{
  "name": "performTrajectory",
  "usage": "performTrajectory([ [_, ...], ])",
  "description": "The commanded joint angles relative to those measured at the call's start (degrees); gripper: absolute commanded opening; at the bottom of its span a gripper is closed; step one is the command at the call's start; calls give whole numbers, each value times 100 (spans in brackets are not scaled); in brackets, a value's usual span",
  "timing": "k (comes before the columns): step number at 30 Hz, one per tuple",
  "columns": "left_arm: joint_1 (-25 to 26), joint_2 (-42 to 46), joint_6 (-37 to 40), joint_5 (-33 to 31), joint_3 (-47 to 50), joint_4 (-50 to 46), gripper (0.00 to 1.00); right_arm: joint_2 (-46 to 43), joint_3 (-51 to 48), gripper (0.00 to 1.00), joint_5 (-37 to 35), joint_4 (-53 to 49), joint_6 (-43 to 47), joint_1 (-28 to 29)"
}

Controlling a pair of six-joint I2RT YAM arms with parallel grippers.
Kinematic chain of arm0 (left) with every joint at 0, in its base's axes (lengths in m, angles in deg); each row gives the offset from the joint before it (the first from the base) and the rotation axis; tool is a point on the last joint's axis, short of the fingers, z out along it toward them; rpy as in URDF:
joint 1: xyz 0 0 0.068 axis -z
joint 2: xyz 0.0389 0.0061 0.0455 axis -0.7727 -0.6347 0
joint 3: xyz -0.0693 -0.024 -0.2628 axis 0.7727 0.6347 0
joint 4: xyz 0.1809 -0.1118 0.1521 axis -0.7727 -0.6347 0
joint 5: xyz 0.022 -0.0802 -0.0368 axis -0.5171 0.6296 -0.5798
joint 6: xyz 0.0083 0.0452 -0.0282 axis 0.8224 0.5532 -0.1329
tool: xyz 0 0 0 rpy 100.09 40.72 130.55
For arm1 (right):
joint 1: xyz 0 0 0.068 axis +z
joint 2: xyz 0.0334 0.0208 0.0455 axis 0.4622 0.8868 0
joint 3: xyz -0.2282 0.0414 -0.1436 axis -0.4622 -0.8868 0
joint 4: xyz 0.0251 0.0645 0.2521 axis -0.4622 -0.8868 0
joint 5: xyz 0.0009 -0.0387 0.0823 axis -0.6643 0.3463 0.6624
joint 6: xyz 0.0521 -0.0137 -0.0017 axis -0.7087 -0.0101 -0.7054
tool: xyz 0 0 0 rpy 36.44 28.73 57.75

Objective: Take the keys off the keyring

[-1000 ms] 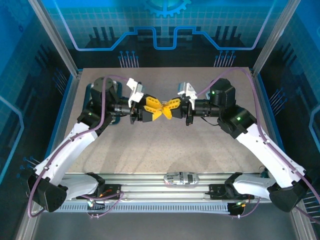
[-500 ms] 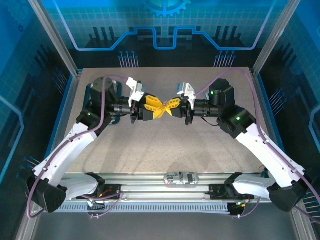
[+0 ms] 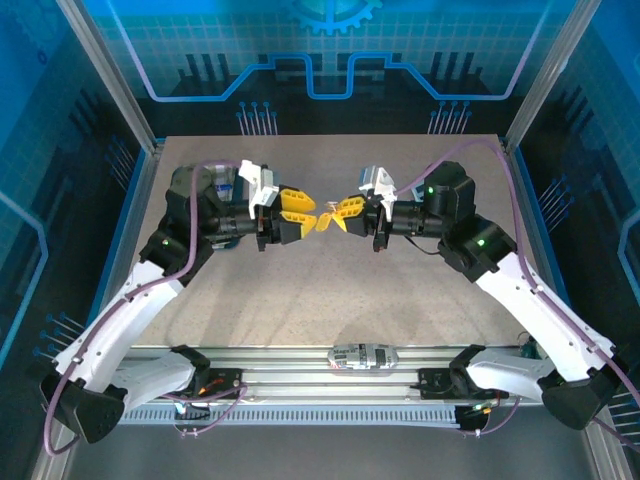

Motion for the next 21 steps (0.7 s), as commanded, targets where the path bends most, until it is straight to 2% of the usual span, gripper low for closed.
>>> performTrajectory([
  [1, -77, 44, -232, -377, -17, 57, 41, -137, -93, 0, 100, 231, -130, 13],
  [6, -171, -169, -641, -260, -249, 123, 41, -165, -99, 0, 102, 231, -133, 4],
  [12, -289, -596, -1237, 484, -554, 328, 40, -204, -119, 0, 116, 262, -138, 17],
  [21, -291, -939, -1696, 1051, -780, 509, 41, -200, -146, 0, 85, 310, -135, 21],
])
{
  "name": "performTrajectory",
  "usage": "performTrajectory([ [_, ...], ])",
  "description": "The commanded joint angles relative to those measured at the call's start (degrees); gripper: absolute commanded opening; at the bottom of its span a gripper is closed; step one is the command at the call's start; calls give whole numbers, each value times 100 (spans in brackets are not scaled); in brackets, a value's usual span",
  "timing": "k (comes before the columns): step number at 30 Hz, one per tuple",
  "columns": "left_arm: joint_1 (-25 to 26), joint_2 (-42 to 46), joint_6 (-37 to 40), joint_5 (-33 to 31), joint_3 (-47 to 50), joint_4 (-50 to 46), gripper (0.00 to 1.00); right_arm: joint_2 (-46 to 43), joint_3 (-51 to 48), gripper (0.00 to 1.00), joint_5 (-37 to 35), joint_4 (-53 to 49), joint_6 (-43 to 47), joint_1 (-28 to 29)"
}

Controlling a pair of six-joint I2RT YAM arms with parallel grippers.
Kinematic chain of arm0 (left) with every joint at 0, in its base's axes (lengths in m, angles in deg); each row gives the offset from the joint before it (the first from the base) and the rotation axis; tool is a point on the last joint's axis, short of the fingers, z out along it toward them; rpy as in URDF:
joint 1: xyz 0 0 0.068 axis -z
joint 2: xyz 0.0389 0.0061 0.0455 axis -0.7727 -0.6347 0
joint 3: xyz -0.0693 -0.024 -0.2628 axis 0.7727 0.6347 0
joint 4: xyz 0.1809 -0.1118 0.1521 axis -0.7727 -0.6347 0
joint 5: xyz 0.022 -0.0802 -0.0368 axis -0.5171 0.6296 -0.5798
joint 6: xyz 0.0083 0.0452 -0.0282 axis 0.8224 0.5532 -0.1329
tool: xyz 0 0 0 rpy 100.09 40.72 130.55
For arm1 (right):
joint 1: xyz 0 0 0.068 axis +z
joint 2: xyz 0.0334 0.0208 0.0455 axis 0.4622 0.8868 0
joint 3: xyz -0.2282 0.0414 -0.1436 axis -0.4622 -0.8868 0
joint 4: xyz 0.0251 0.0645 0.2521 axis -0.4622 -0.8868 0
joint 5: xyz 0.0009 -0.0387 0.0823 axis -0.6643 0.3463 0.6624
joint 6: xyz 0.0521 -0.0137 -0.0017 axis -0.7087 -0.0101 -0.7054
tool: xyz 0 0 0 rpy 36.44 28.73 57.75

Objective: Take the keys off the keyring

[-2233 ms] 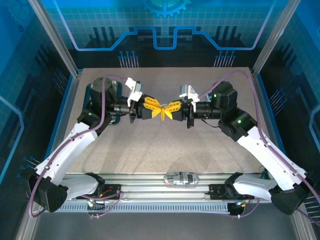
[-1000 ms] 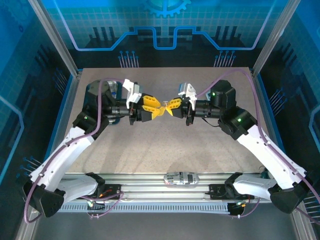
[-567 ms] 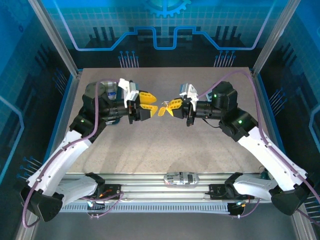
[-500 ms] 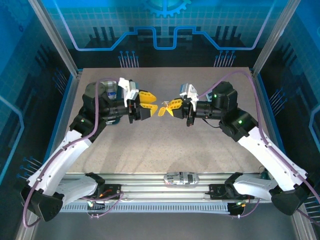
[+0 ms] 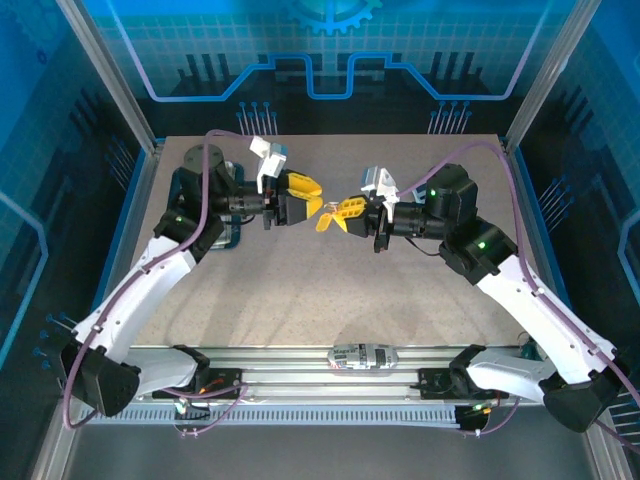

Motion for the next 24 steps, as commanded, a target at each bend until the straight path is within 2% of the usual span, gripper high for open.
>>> performTrajectory([
  [1, -21, -60, -293, 465, -254, 220, 41, -110, -39, 0, 58, 135, -51, 20],
  [10, -9, -117, -344, 718, -303, 168, 44, -88, -24, 0, -5, 117, -27, 8],
  [24, 147, -293, 49, 730, -557, -394, 35, -80, 21, 0, -50, 85, -11, 13],
])
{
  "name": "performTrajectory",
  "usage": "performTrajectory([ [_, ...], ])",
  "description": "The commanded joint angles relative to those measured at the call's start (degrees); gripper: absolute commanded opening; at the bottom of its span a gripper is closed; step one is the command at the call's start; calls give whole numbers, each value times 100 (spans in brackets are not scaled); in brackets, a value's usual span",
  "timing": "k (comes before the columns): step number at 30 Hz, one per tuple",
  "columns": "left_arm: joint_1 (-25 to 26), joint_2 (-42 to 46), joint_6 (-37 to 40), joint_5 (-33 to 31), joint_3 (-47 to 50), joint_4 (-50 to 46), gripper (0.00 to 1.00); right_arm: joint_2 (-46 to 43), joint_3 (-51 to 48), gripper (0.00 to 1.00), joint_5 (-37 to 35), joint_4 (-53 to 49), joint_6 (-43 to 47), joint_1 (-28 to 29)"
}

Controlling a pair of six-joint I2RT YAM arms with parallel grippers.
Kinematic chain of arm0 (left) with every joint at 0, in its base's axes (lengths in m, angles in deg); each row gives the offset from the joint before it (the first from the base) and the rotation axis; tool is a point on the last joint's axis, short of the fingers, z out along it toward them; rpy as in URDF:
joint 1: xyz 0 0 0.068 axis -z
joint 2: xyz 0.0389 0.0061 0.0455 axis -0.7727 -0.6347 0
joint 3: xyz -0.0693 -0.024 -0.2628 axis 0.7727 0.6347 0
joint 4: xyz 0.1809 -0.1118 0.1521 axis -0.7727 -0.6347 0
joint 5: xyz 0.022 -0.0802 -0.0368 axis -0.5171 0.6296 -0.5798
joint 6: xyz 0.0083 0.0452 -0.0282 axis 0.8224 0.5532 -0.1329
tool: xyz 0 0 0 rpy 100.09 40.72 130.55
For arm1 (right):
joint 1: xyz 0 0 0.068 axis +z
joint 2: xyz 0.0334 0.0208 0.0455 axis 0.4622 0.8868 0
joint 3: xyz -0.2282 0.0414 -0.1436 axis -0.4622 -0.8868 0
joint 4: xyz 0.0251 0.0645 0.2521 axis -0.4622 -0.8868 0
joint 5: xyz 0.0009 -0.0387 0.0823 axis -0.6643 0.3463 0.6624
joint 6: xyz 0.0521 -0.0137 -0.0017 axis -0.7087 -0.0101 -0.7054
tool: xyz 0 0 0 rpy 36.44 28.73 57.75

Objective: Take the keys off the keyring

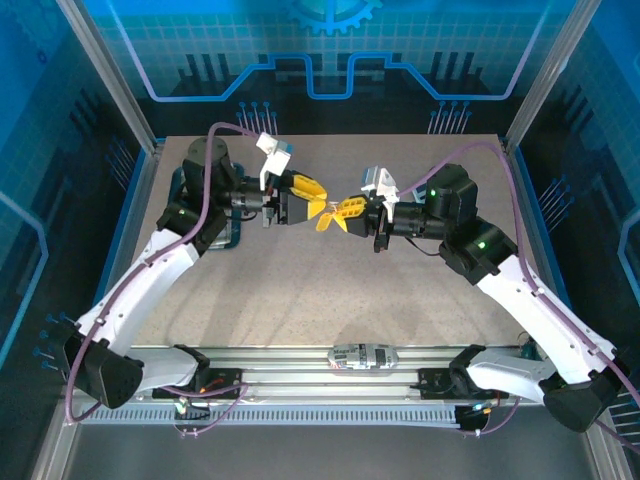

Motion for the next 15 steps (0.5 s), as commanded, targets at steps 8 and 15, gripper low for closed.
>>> performTrajectory([
  [8, 121, -57, 350, 180, -248, -455, 26, -69, 58, 0, -102, 84, 2, 9],
  [15, 121, -48, 371, 246, -251, -429, 2, -122, -11, 0, -141, 165, -12, 3],
])
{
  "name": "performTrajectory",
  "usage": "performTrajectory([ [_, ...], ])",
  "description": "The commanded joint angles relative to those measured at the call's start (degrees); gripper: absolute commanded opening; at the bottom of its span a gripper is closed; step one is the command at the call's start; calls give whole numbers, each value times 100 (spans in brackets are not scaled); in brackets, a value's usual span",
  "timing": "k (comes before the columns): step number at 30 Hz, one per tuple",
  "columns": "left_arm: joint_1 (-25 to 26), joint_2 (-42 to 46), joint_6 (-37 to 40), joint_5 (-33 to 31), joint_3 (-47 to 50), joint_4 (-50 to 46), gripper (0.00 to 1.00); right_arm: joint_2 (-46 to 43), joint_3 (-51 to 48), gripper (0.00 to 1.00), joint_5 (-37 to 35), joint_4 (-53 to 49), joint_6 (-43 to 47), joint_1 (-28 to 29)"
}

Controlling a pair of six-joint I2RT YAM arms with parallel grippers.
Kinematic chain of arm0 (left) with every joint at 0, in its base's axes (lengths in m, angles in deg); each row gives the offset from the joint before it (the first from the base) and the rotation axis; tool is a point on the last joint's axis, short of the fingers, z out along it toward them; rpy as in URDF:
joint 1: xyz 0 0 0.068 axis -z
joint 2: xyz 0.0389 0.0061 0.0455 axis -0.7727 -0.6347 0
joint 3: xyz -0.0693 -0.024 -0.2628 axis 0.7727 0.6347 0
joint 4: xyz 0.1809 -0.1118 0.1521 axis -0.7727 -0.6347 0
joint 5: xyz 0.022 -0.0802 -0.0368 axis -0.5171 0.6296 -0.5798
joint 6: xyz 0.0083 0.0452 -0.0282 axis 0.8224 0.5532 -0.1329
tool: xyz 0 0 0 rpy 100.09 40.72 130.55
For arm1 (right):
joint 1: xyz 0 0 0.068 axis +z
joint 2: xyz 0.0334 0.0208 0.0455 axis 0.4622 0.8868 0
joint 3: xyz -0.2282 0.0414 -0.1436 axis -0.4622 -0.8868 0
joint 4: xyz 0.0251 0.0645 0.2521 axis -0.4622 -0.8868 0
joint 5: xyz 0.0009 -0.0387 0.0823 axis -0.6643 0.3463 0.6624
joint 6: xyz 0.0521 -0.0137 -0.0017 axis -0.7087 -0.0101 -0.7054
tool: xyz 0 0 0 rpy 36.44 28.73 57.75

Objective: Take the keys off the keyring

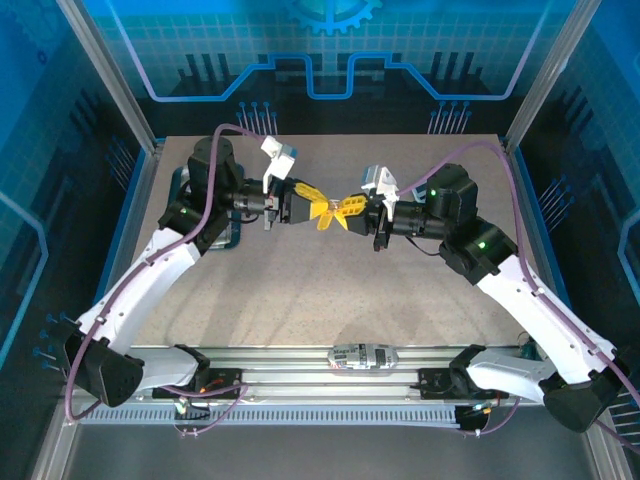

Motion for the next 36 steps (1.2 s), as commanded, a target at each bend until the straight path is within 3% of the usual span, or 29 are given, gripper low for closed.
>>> performTrajectory([
  [1, 42, 6, 66, 136, -161, -41, 0, -137, -33, 0, -1, 189, -18, 0],
  [21, -219, 296, -1078, -260, 502, 1612, 0, -518, -559, 0, 20, 798, -94, -107],
  [36, -230, 323, -1221, -285, 648, 1817, 1, -511, -482, 0, -106, 726, -158, -93],
])
